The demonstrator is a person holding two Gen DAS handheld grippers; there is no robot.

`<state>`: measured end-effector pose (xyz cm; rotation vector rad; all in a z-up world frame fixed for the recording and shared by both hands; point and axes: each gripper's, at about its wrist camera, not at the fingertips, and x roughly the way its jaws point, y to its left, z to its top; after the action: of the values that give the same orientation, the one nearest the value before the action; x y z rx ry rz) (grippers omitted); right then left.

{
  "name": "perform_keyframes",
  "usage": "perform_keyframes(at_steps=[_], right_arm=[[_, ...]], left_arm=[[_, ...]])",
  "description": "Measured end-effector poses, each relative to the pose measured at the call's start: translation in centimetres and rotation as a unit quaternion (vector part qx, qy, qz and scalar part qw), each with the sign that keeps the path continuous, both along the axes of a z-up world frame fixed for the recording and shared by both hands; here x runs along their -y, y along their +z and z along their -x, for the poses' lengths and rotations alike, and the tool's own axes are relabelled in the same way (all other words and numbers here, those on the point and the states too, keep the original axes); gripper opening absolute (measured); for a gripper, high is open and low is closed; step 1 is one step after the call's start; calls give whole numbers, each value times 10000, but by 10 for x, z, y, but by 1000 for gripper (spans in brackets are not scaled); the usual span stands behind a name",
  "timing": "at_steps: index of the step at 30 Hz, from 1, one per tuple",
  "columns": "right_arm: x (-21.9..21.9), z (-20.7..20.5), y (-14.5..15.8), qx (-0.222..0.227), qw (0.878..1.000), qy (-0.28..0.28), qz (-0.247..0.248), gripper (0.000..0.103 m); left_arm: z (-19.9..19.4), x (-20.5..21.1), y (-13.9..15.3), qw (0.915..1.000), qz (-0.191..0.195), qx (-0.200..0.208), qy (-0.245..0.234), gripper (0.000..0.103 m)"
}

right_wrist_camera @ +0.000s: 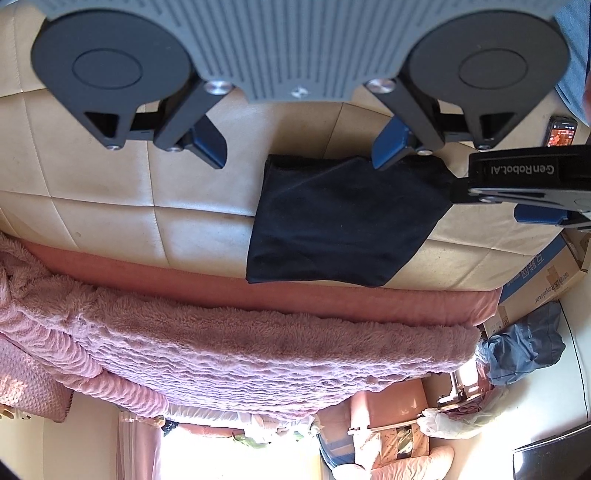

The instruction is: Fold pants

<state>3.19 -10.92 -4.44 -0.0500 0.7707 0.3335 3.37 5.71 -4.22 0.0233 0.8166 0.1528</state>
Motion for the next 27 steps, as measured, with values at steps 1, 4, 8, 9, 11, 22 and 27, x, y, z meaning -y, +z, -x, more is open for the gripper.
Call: perform_keyframes(at_steps=[1,4,8,9,11,22,27], right_arm=[[0,0,0,2,10000,-2,0,82],[0,0,0,4,10000,8,2,82],[0,1,1,24,10000,13,8,82],[0,1,1,27,10000,13,9,82],[0,1,1,22,10000,6,14,82],[0,3,3,67,10000,42,4,82],[0,4,4,84,10000,51,-18,82]], left_arm=[[0,0,0,10000,3,-1,-5,95],[-1,0,-1,10000,9,-4,-10,95],[-1,0,-1,10000,8,-2,-3,95],[-1,0,-1,10000,5,-6,1,95],[0,0,-2,10000,14,-7,-3,95],[0,0,-3,10000,32,-10,-8,95],[0,0,-3,10000,27,-5,0,95]])
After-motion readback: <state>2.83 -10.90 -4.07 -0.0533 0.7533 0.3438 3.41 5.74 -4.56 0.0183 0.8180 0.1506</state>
